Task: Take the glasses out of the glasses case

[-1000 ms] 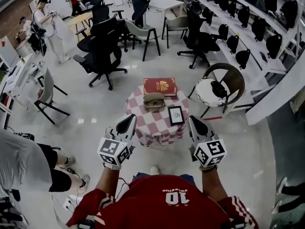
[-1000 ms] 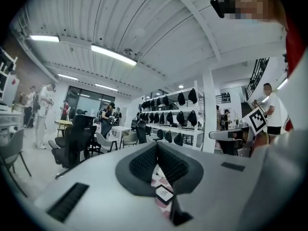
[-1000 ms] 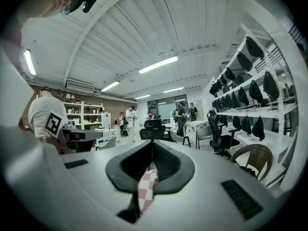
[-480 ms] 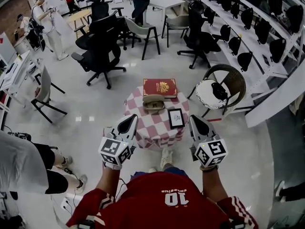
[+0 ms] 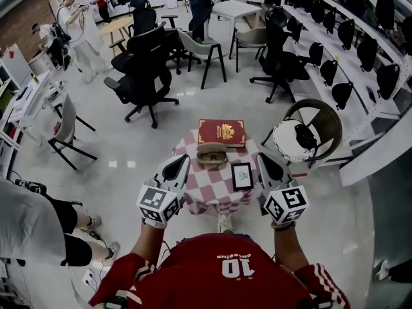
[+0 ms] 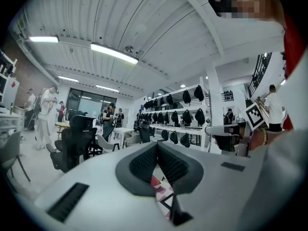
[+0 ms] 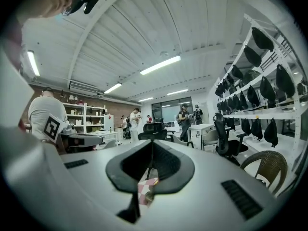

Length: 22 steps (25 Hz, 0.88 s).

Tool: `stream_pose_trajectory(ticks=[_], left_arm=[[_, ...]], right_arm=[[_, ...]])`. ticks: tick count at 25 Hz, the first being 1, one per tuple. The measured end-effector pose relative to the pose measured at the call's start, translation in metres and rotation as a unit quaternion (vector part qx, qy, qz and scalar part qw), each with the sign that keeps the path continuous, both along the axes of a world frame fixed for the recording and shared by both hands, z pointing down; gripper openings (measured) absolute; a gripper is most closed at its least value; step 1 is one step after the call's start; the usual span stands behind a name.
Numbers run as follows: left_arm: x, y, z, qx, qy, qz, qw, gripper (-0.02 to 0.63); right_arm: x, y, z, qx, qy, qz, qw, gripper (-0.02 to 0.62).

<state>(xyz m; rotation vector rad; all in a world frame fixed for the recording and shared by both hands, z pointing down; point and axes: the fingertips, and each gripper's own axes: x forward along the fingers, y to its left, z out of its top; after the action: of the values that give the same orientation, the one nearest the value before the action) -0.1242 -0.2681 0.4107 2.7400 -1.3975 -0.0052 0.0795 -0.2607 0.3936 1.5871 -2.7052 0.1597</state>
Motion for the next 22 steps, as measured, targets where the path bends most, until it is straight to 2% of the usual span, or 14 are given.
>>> stream_pose_trajectory(ticks=[9, 16, 22], left_arm=[[0.018, -0.041, 0.010, -0.007, -0.017, 0.013, 0.9998, 0.009], [0.027, -0.049, 0.005, 0.012, -0.025, 0.037, 0.9989, 0.011], [0.034, -0.058, 0.013, 0.011, -0.045, 0.051, 0.9976, 0.065]], right_arm=[[0.003, -0.035, 0.011, -0.012, 0.002, -0.006, 1.000, 0.021], [0.000, -0.045, 0.015, -0.017, 0.015, -0.005, 1.000, 0.021], [-0.005, -0.053, 0.018, -0.021, 0.013, -0.013, 1.000, 0.021]])
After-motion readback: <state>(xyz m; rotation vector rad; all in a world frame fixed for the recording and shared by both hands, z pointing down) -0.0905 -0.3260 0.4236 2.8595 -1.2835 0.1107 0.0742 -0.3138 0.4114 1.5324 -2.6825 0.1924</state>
